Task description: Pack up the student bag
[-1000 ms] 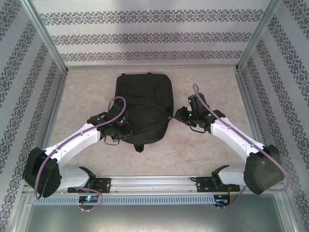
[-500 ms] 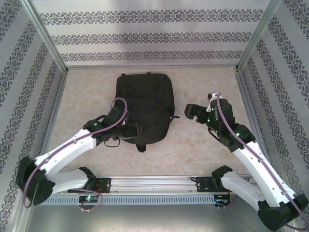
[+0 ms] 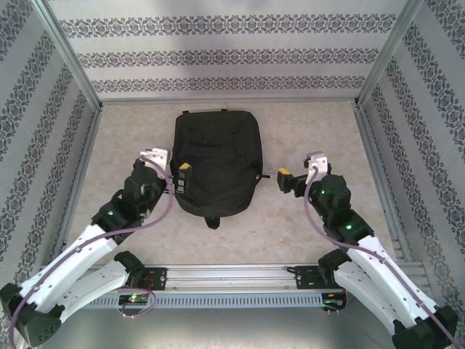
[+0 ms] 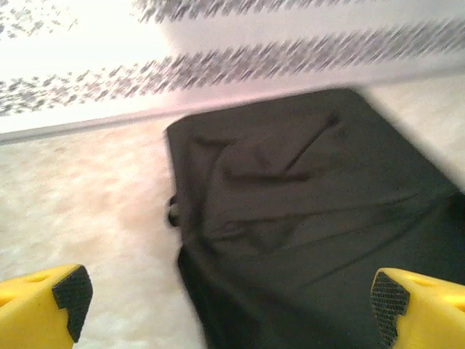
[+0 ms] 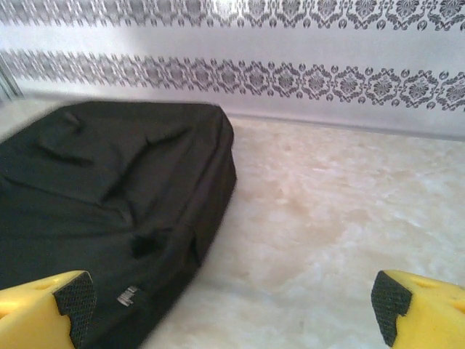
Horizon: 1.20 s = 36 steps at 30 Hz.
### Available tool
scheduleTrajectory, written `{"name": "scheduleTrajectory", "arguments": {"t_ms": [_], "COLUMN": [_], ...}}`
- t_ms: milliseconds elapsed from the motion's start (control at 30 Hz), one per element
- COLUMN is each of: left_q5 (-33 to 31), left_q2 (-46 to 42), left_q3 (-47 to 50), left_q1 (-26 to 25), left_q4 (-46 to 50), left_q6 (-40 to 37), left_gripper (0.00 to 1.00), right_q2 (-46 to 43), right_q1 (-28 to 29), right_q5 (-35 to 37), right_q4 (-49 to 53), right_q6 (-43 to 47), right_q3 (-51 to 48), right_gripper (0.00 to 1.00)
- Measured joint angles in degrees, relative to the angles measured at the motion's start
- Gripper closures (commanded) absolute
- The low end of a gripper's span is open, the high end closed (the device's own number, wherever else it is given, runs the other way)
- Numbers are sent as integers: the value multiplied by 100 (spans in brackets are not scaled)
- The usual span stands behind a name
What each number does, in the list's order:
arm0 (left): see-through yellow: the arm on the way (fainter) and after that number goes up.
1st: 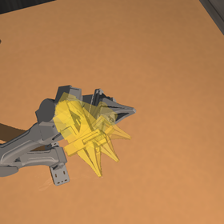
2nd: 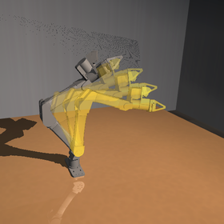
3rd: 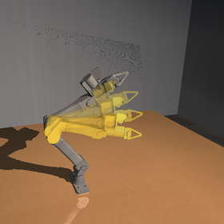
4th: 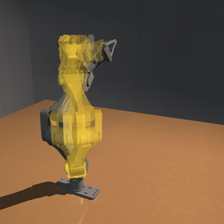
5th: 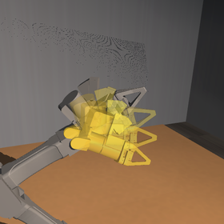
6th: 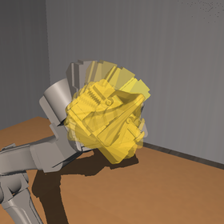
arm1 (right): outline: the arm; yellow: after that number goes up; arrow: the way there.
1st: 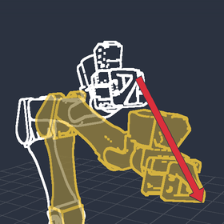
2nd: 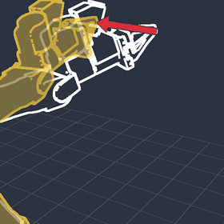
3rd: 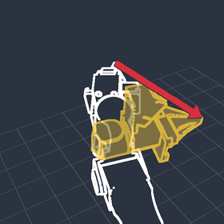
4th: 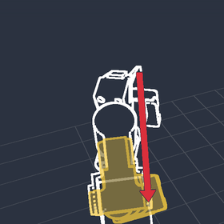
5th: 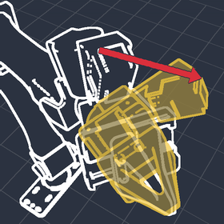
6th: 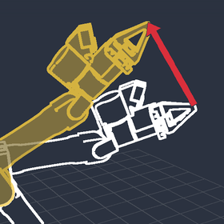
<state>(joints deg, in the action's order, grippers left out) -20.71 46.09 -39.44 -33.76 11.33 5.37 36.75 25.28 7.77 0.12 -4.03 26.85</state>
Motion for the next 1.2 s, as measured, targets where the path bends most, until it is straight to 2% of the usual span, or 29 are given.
{"name": "scheduleTrajectory", "arguments": {"t_ms": [67,133,200,300,367,500,600,733,800,867,933,1033,1200], "left_q5": [330,525,649,905,977,1263,1379,1749,2151,2214,2131,2020,1956], "left_q2": [173,258,518,1169,1733,2771,3191,4197,4312,4323,4323,4323,4323], "left_q3": [490,1128,1357,1550,1729,1873,1961,2120,2146,2041,1827,1639,1633], "left_q1": [372,986,1622,2686,3014,3171,3285,3368,3370,3348,3348,3348,3348], "left_q4": [-636,-1410,-1829,-2487,-2997,-3626,-4406,-6065,-6013,-6008,-5939,-5952,-5914], "left_q6": [-286,-573,-621,-533,-490,-535,-450,-435,-568,-584,-566,-533,-514], "left_gripper": [1,1,0,1,1,1,1,1,1,1,1,1,1], "right_q2": [79,151,426,986,1213,1836,2376,4092,4931,5333,5248,5119,5025], "right_q1": [-20,-68,-264,-841,-1325,-2223,-2691,-3077,-3077,-3117,-3060,-2702,-2500], "right_q5": [61,96,164,382,424,345,-55,-579,-887,-1318,-1508,-1270,-1056], "right_q4": [-623,-1172,-1541,-1996,-2341,-3023,-3877,-5930,-6457,-6404,-6041,-5600,-5383], "right_q6": [413,793,1008,1016,922,533,350,-11,-81,-101,-68,55,164], "right_q3": [-378,-715,-868,-994,-1261,-1746,-1989,-2142,-2002,-1674,-1272,-581,-413], "right_gripper": [2,2,2,2,2,2,2,2,2,2,2,2,2]}}
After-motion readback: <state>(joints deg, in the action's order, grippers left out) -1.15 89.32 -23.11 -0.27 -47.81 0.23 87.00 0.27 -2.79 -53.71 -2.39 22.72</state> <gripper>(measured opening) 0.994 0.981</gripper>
